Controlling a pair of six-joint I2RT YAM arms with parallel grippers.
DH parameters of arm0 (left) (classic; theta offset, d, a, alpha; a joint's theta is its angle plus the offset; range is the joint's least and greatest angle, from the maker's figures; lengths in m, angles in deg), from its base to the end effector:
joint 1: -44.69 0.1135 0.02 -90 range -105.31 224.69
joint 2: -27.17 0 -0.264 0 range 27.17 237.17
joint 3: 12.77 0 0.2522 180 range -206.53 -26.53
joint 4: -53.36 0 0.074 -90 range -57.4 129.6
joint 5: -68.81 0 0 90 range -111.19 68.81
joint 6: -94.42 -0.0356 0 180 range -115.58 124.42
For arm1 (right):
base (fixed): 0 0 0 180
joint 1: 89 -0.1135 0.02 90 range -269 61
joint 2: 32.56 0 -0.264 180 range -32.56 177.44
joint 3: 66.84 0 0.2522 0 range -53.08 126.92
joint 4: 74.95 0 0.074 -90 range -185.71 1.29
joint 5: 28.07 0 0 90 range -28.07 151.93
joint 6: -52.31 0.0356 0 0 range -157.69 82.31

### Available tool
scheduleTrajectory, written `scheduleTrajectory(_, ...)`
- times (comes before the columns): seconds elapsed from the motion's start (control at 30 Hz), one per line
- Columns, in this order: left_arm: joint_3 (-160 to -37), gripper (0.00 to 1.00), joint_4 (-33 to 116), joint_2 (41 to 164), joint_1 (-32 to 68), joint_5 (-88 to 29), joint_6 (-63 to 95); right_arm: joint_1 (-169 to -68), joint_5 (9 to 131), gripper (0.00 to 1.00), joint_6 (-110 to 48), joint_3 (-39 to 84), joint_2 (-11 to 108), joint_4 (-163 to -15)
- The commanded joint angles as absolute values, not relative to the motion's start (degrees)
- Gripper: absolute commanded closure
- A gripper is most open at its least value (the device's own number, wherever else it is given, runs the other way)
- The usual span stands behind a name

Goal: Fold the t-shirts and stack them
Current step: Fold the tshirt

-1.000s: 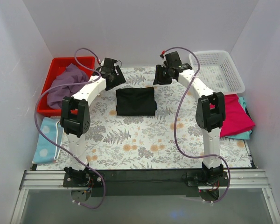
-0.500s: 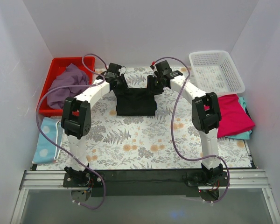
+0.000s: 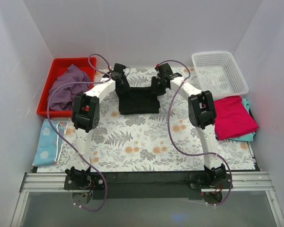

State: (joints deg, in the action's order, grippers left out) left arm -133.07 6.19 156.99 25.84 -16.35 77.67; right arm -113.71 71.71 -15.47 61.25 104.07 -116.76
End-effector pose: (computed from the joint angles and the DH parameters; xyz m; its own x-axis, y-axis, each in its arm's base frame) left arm 0.4722 -0.1580 0.1831 -0.4942 -0.8395 -0.2258 -0.6772 0.5346 -0.5055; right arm 0.4798 0.2274 0.1734 -0.8405 0.0235 -0.5413 -0.2080 0.9085 0.3624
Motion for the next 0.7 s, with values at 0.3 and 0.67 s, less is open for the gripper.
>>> scheduleTrajectory(0.3, -143.42, 0.57, 3.92, 161.29, 32.12, -10.92, 74.91, -108.08, 70.46, 0.58, -13.6, 67.16, 106.13, -113.76)
scheduleTrajectory(0.67, -142.03, 0.54, 3.65, 157.26, 33.53, -11.61, 72.0, -108.25, 71.33, 0.55, -14.83, 63.3, 100.16, -113.84)
